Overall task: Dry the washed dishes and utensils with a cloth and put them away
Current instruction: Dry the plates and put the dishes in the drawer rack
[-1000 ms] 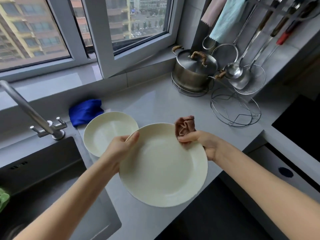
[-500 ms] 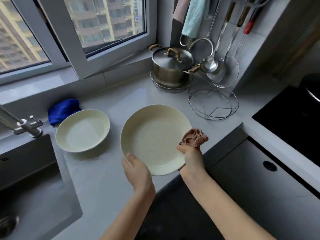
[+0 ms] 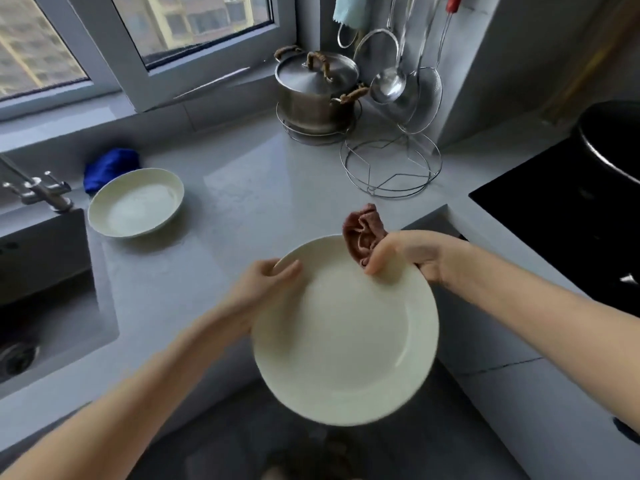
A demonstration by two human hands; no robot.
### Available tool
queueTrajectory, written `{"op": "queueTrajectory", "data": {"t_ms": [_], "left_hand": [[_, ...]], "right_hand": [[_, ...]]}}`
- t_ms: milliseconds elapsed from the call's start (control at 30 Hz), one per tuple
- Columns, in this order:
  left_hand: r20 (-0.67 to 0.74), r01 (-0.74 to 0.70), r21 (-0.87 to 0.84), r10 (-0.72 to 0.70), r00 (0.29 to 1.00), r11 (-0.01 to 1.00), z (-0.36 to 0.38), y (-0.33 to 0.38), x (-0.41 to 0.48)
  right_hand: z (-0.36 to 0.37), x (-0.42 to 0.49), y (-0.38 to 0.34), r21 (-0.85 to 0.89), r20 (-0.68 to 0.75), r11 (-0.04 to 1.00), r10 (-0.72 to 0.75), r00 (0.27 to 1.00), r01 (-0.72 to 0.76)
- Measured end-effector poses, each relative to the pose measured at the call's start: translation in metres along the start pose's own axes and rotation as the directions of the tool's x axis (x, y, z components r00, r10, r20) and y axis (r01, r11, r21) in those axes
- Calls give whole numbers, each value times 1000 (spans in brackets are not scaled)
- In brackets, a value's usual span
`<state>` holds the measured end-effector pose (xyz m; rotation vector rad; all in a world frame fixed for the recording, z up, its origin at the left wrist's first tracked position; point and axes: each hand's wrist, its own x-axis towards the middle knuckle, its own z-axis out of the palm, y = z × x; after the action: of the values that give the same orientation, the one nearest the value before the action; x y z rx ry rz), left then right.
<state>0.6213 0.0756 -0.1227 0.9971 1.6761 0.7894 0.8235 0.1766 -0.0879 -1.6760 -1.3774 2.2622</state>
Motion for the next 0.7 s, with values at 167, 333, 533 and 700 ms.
{"op": "queueTrajectory", "data": {"t_ms": [167,333,533,700], "left_hand": [[-239,156,-185,-198,951,970,32,-16,-35],[-434,133,-569,-434,790,812,100,-41,-92],[-310,100,-554,-317,896,826,139,-100,-184],[99,55,-34,-51,994,998,113,-113,-229]], "right_hand": [[9,-39,67,356,-124,931,-40,991,82],[77,-48,143,582,-628,676,19,778,453],[125,-98,238,637,-696,561,124,707,528],[104,-181,293,561,-634,752,120,764,347]]}}
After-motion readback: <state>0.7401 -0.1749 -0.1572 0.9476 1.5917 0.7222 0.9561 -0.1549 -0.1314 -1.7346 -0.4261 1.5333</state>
